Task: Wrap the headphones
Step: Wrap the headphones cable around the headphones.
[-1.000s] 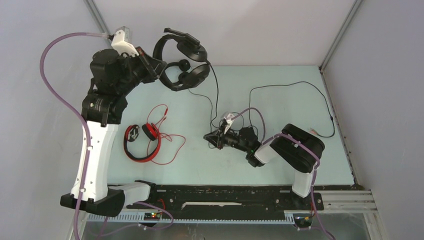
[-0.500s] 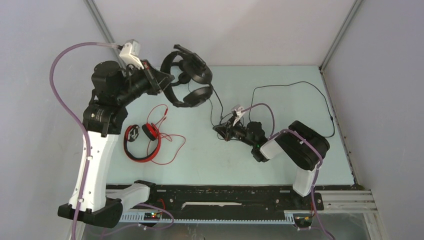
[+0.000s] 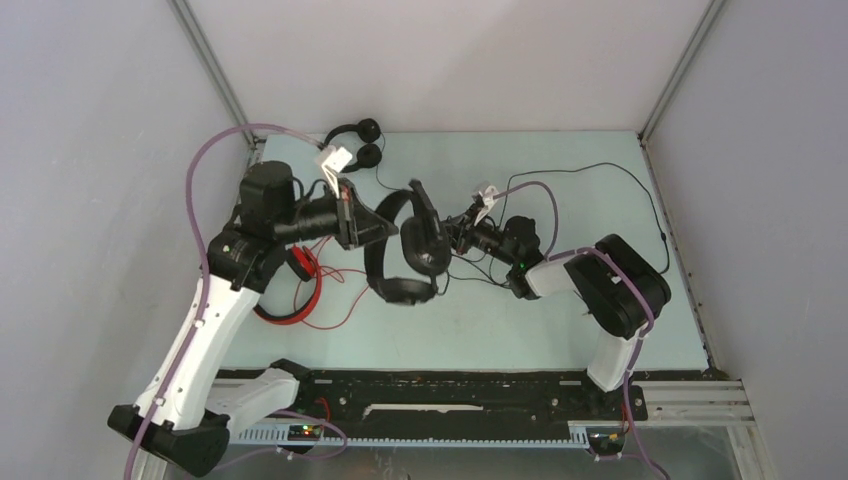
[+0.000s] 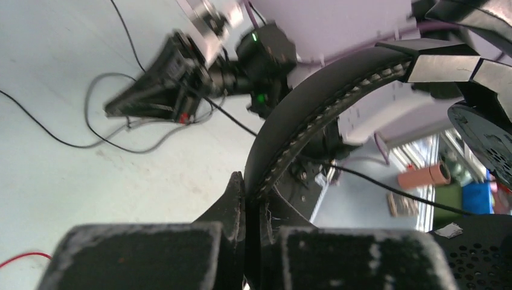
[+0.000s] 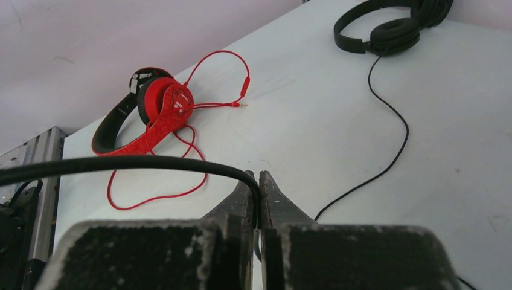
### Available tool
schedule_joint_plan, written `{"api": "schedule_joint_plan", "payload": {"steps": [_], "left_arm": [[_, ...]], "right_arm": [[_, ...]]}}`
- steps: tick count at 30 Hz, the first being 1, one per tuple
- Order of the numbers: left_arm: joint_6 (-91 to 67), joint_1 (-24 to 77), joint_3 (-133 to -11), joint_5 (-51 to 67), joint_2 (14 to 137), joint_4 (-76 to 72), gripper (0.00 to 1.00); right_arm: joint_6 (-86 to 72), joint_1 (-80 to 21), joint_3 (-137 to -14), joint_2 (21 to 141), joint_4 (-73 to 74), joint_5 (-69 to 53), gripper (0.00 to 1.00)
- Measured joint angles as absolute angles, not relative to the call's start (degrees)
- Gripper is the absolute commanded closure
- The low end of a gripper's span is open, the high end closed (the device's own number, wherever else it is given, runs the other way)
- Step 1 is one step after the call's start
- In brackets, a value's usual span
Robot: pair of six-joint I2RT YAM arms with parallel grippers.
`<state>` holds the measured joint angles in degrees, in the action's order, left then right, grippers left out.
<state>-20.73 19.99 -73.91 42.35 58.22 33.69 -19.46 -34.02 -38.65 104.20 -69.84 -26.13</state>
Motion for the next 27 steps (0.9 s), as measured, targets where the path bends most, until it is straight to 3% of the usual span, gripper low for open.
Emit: {"api": "schedule_joint_plan", "payload": {"steps": [12, 27], "left_arm": [[-9.0, 23.5, -66.5, 45.8, 51.0, 38.5, 1.0], [-0.4, 30.1, -66.3, 26.2, 57.0, 46.5, 1.0]], "right_arm": [[-22.5, -26.7, -43.4, 104.1, -69.2, -31.2, 1.0], [-25.4, -20.1, -48.2, 97.2, -56.1, -35.6, 1.0]]}}
